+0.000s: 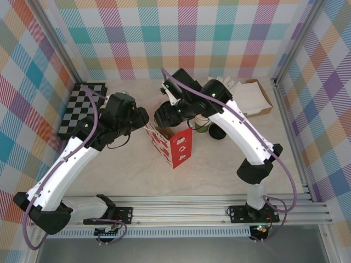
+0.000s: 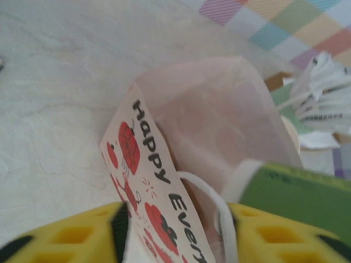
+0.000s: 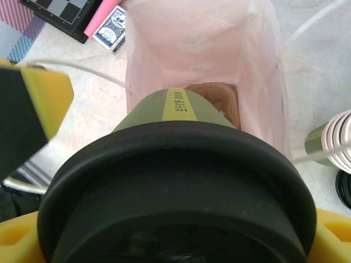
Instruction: Pack the takeout coffee
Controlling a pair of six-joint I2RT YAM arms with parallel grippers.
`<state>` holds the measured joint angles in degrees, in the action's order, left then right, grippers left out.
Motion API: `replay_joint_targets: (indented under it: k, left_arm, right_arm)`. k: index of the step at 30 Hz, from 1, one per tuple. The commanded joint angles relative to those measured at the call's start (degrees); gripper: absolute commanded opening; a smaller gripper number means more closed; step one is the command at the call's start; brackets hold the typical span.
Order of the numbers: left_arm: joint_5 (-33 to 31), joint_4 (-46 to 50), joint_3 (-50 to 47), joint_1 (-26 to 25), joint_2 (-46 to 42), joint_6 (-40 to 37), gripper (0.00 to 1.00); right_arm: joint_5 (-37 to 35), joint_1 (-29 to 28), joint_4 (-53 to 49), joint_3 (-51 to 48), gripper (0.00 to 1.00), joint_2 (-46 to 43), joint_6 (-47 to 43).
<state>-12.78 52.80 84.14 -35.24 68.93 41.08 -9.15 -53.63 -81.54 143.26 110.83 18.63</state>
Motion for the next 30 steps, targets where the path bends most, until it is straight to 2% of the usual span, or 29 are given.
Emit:
replay_joint_targets:
  k: [1, 5, 10, 12, 18, 21, 25, 30]
  left_arm:
    - [2.66, 1.33, -0.39, -0.59, -0.16, -0.61, 0.34]
    - [1.54, 0.62, -2.59, -0.53, -2.31, -1.5, 0.19]
    - [1.48, 2.22, -2.95, -0.5, -2.07, -2.66, 0.1]
    - [1.98, 2.01, -3.35, -0.53, -2.21, -3.4, 0.0]
    - [6.23, 1.87, -2.51, -0.53, -0.94, -3.81, 0.0]
    - [5.26, 2.0, -2.57, -0.46, -1.9, -4.35, 0.0]
    - [5.43, 3.15, -2.47, -0.27, -3.13, -7.12, 0.0]
    - [8.03, 3.23, -2.42, -0.26, -4.0, -8.27, 0.0]
  right_arm:
    - [-0.83, -0.08, 1.28, 1.64, 0.66, 1.07, 1.62]
    - [-2.3, -0.07, 0.89, 1.57, 0.66, 3.08, 2.61]
    - [-2.89, -0.08, 0.31, 1.67, 0.65, 5.83, 4.56]
    - [-2.37, -0.08, 0.72, 1.4, 0.65, 6.69, 4.83]
    - [-1.99, -0.11, -0.12, 0.8, 0.65, 9.09, 5.98]
    - [-3.68, 0.13, -1.23, 0.33, 0.65, 9.28, 6.71]
    - [0.12, 1.71, -1.13, -1.22, 0.65, 8.66, 7.21]
    - [0.37, 1.94, -3.38, -2.11, 0.66, 8.66, 6.75]
